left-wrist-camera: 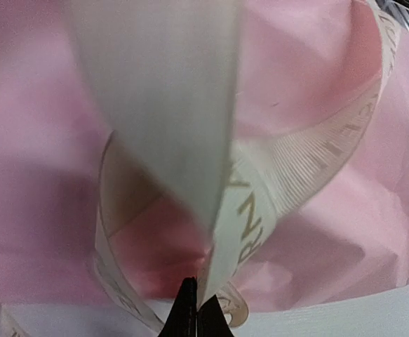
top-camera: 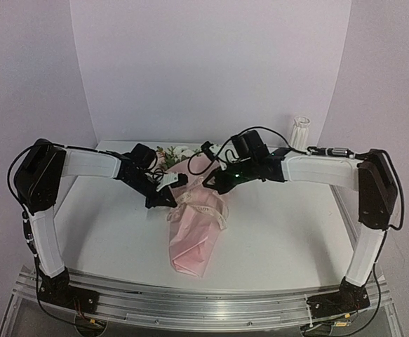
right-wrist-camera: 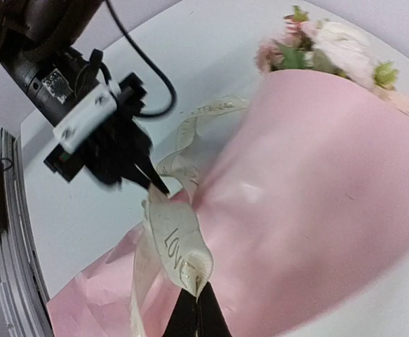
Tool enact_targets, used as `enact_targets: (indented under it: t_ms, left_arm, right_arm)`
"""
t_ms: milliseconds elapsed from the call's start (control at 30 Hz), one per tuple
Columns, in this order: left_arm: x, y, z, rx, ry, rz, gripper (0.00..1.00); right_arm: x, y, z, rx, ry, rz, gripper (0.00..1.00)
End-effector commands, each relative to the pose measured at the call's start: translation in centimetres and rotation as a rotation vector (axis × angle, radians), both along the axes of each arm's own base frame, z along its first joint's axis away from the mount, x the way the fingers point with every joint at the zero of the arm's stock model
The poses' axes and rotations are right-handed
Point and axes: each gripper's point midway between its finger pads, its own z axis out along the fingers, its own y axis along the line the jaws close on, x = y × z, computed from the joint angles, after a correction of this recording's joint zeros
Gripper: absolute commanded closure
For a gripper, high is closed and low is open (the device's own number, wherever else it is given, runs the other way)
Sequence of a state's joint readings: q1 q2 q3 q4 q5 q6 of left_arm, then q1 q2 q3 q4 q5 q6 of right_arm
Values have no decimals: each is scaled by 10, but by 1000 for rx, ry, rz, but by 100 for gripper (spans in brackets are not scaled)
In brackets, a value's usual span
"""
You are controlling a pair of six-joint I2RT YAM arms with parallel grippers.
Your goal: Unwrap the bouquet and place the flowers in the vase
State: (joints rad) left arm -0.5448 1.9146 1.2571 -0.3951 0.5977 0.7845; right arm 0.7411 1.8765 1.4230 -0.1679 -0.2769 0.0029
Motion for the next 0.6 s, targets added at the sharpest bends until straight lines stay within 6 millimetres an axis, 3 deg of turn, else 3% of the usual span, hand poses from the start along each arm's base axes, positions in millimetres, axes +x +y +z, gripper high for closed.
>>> enact_targets:
  t_ms: [0,233,400,567]
  left_arm:
    - [56,44,66,-123,48,389,100]
    - [61,112,87,-236,212,756,100]
    - [64,164,60,-249,381,1019,100]
    - [60,193,42,-265,494,1182,100]
  right_arm:
    - [37,-61,74,261,-10,-314,100]
    - [42,-132,39,302,115,-643,100]
    - [42,-179,20,345,156,-858,100]
    - [30,-214,-10,383,264,-1014,100]
